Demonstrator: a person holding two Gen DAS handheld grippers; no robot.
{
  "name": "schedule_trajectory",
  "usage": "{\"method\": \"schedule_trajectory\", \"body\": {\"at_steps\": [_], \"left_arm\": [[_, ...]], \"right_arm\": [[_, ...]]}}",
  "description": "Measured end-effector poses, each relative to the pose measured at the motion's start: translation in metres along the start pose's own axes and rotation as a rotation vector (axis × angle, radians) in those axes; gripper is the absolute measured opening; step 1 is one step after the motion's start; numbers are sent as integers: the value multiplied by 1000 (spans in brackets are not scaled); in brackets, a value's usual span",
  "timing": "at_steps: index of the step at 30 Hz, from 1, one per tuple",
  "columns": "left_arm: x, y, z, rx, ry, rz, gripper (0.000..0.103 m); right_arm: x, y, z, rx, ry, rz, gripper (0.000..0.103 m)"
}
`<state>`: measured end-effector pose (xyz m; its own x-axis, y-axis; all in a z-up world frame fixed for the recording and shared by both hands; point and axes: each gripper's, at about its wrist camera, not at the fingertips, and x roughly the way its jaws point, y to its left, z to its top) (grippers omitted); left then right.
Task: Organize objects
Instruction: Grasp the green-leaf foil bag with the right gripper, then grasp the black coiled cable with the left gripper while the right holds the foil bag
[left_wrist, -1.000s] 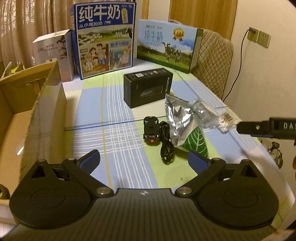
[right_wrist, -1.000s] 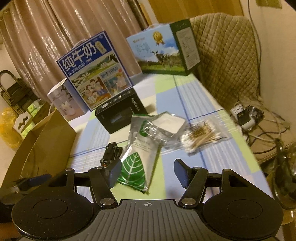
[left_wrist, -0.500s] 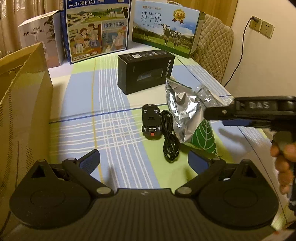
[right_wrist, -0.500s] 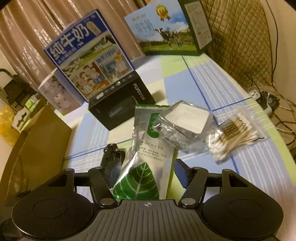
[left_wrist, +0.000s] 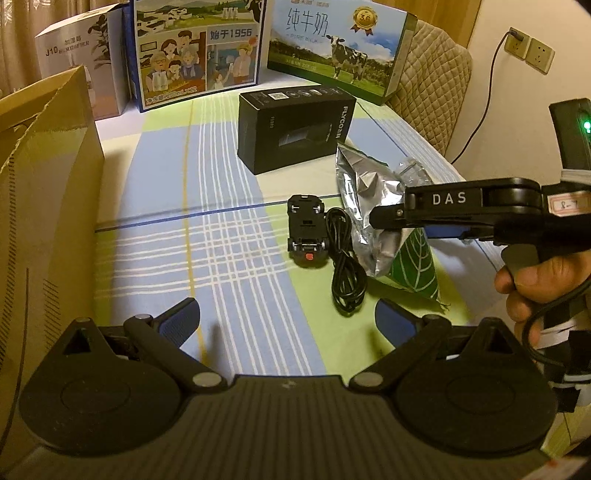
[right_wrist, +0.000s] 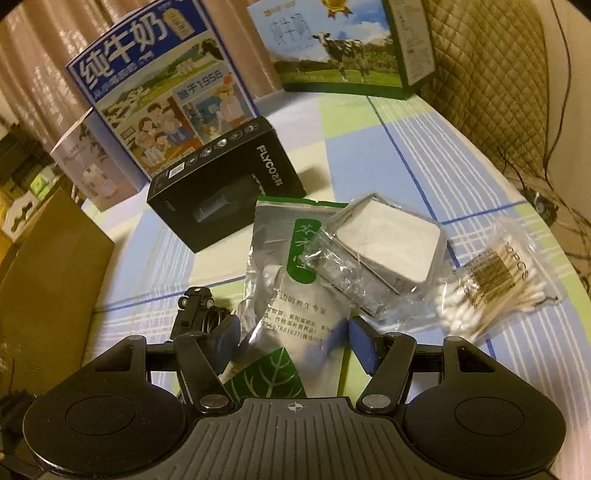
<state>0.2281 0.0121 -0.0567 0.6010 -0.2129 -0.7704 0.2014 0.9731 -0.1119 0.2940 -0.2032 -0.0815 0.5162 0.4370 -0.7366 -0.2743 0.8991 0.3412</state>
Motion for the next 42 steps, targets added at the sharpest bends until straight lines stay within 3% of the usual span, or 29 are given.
{"method": "schedule_trajectory", "body": {"at_steps": [2, 7, 17, 21, 25, 29, 31, 42], "left_arm": [[0, 0, 0, -3, -1, -1, 99], [1, 1, -3, -4, 10, 2, 99], [3, 0, -6, -1, -1, -17, 98], [9, -9, -5, 26, -21, -54, 87], [26, -21, -4, 71, -28, -85, 56], [36, -27, -6, 92, -37, -76, 36], [33, -26, -7, 72, -45, -66, 18], [-26, -22, -53, 15, 26, -60, 17]], "right_arm": [[0, 2, -1, -21, 5, -5, 60], [-6, 4, -2, -34, 33, -4, 44], [-42, -2, -33, -82, 106, 19, 40], [-58, -4, -45, -92, 116, -10, 40], [-62, -7, -49, -85, 110, -15, 40], [-63, -8, -51, -92, 104, -12, 40], [-64, -6, -53, -104, 101, -21, 40], [-101, 9, -100, -103, 110, -51, 40]]}}
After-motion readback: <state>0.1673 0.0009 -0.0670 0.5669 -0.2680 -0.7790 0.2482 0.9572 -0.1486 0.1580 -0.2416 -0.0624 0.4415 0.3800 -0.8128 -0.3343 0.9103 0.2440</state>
